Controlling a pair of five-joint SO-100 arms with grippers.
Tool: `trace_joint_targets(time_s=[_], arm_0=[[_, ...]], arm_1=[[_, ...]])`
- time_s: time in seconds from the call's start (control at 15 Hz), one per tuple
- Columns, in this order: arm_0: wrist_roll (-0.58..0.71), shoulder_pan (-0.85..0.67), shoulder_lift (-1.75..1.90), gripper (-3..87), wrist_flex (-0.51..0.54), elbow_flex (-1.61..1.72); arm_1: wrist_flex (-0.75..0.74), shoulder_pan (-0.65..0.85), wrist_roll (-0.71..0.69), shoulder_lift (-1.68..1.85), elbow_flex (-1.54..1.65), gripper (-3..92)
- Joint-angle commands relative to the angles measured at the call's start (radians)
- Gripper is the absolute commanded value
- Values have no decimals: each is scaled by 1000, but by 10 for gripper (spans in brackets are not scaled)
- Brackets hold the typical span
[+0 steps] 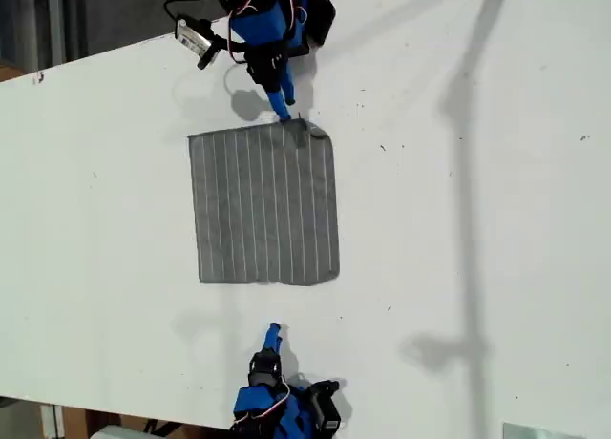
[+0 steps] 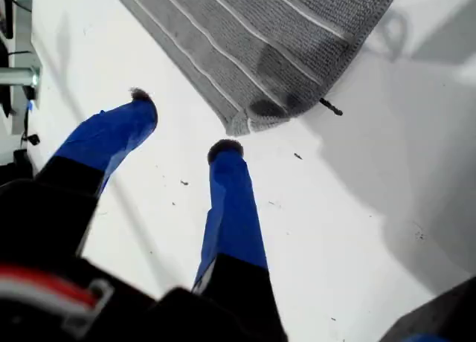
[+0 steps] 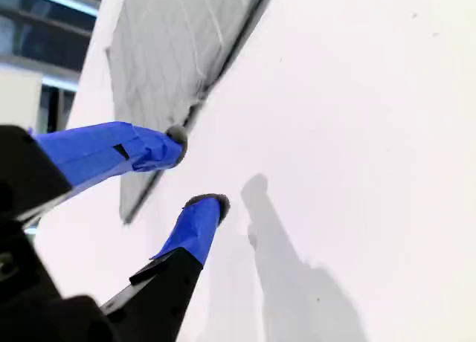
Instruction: Grasp corners of a square towel and fold twice.
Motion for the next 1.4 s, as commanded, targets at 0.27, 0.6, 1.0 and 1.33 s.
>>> trace_joint_targets(time_s=[0.27,0.6,1.0,1.33], arm_0=[[-655,351,5,210,-37,8],[-594,400,6,206,-169,8],[-448,322,-81,212,-141,-163],[-299,394,-1551,222,12,-1170]], arm_1=[[-3,5,-20,0,-5,191],[-15,-17,-44,-2,-2,215],[-78,-9,-169,-41,-72,279],[-77,-64,-325,-1186,-675,323]])
